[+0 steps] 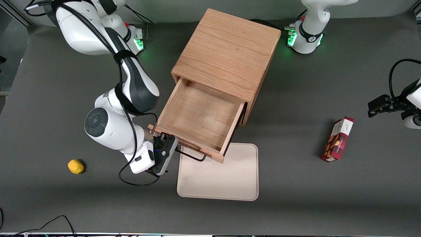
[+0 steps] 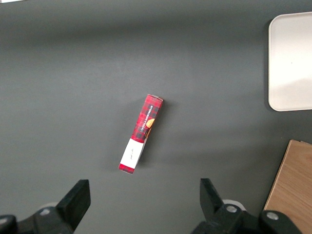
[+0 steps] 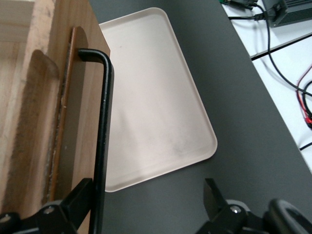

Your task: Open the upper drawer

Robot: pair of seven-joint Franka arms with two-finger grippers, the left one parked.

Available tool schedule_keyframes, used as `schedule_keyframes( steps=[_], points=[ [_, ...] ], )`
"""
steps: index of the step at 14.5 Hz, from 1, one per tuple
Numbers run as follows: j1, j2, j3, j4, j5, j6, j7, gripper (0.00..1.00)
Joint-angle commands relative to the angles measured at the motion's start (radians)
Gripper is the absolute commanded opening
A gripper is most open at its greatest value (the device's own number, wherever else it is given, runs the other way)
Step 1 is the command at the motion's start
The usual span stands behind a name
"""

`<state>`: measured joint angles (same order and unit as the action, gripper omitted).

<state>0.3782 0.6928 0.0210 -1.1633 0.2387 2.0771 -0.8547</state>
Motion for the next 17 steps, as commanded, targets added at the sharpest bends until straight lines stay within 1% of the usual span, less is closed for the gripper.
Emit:
schedule_keyframes(
  steps=[1, 3, 6, 7, 8, 14, 16, 17],
  points=[
    [-0.016, 0.021, 0.01, 0.045, 0.004, -0.005, -0.008, 1.0],
    [-0.016, 0.014, 0.016, 0.045, 0.005, -0.006, 0.011, 1.0],
    [-0.024, -0.031, 0.014, 0.045, 0.088, -0.02, 0.078, 1.0],
    [-0.041, -0.059, 0.013, 0.044, 0.108, -0.043, 0.106, 1.0],
    [-0.053, -0.082, 0.013, 0.044, 0.113, -0.066, 0.141, 1.0],
    [-0.174, -0.237, 0.008, 0.031, 0.108, -0.238, 0.351, 1.0],
    [-0.215, -0.303, -0.002, 0.002, 0.077, -0.305, 0.44, 1.0],
    [-0.238, -0.341, -0.006, -0.028, 0.027, -0.33, 0.478, 1.0]
  ],
)
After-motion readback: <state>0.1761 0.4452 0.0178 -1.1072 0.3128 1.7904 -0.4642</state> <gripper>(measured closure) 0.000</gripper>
